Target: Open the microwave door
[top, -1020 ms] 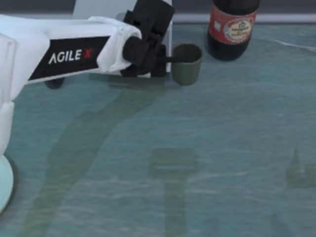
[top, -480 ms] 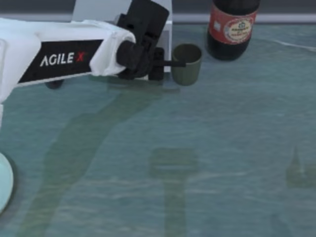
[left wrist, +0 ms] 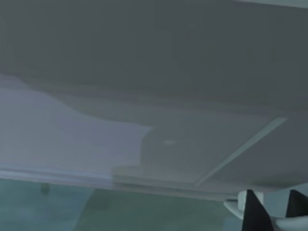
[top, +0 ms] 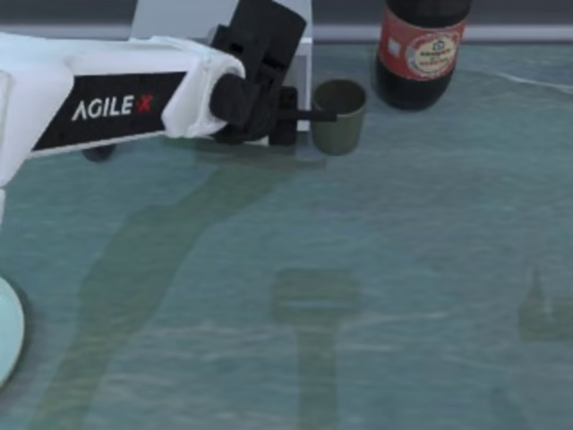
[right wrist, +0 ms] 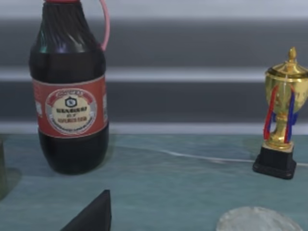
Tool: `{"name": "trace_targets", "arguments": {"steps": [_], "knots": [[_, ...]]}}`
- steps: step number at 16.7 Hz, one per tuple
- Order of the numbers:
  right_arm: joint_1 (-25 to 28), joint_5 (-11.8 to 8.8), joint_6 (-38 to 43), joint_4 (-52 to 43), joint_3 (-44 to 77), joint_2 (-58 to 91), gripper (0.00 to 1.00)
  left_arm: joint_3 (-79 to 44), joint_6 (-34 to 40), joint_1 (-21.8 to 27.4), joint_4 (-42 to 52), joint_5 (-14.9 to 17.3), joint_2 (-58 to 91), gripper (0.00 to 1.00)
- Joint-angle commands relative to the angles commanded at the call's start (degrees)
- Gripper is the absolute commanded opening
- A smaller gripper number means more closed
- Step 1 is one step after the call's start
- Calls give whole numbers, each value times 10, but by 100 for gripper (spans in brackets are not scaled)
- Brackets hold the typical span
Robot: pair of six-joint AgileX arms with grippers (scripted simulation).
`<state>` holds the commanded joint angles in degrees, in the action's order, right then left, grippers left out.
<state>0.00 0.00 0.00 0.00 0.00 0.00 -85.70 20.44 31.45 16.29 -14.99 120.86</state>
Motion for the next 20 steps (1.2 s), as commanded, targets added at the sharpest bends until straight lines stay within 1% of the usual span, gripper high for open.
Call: {"name": "trace_targets", "arguments": {"steps": [14,15,20], "knots": [[0,0,0,0,0,0,100,0,0,0,0,0,0,0],[0,0,0,0,0,0,100,-3,3,5,0,4,1,0],[0,0,0,0,0,0,100,22,-19,-3,-15,17,-16,0]]}}
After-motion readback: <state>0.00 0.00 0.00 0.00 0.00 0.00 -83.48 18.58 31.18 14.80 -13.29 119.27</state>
